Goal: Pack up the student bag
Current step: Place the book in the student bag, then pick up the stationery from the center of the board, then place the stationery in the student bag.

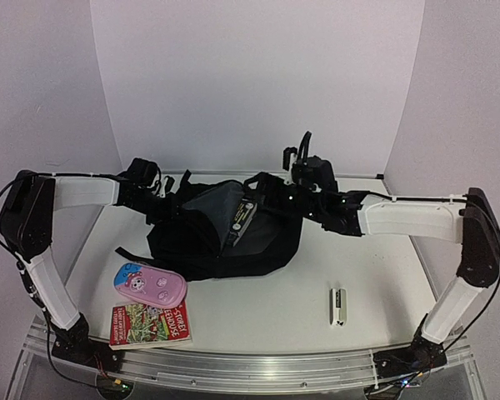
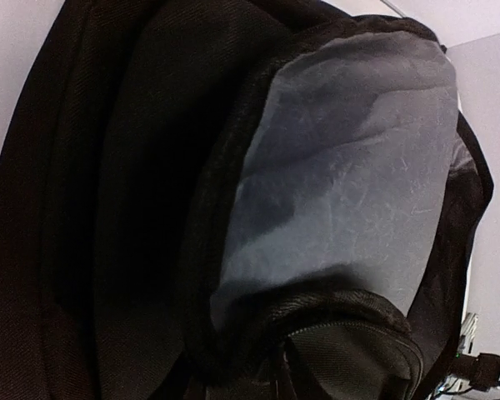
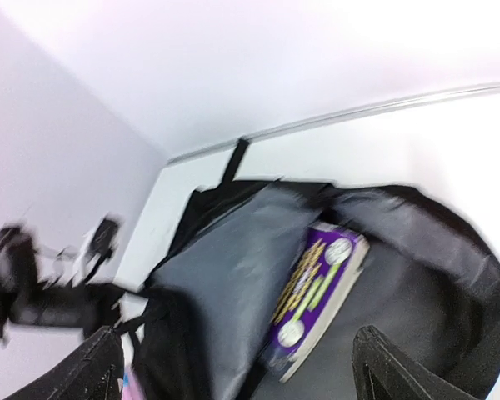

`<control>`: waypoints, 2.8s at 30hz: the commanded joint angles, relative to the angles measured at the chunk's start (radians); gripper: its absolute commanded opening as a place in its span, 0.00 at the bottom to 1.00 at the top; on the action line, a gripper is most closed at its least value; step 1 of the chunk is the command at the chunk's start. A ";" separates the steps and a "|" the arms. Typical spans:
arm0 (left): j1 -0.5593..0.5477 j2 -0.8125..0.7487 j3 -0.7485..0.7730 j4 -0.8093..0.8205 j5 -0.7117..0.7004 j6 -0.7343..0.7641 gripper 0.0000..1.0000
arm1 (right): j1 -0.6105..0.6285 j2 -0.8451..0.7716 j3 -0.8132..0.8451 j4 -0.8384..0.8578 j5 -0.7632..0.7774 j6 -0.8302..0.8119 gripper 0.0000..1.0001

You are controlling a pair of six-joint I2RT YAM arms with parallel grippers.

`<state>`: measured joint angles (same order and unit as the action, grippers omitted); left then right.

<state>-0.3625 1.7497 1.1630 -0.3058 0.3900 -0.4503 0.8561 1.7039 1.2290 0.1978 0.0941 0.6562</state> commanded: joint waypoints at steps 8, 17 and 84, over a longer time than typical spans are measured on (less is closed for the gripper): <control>0.033 -0.241 -0.129 -0.034 -0.095 -0.045 0.92 | 0.304 0.125 -0.019 0.004 -0.265 -0.029 0.89; 0.107 -0.425 -0.297 -0.066 -0.103 -0.117 0.98 | 0.345 0.397 0.158 0.086 -0.356 0.139 0.89; -0.062 0.050 0.078 0.149 0.093 -0.274 0.06 | -0.157 -0.331 -0.150 -0.400 -0.090 0.038 0.00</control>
<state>-0.4221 1.8083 1.2083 -0.2244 0.4882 -0.7307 0.7017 1.3895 1.0893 -0.1895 0.0224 0.6546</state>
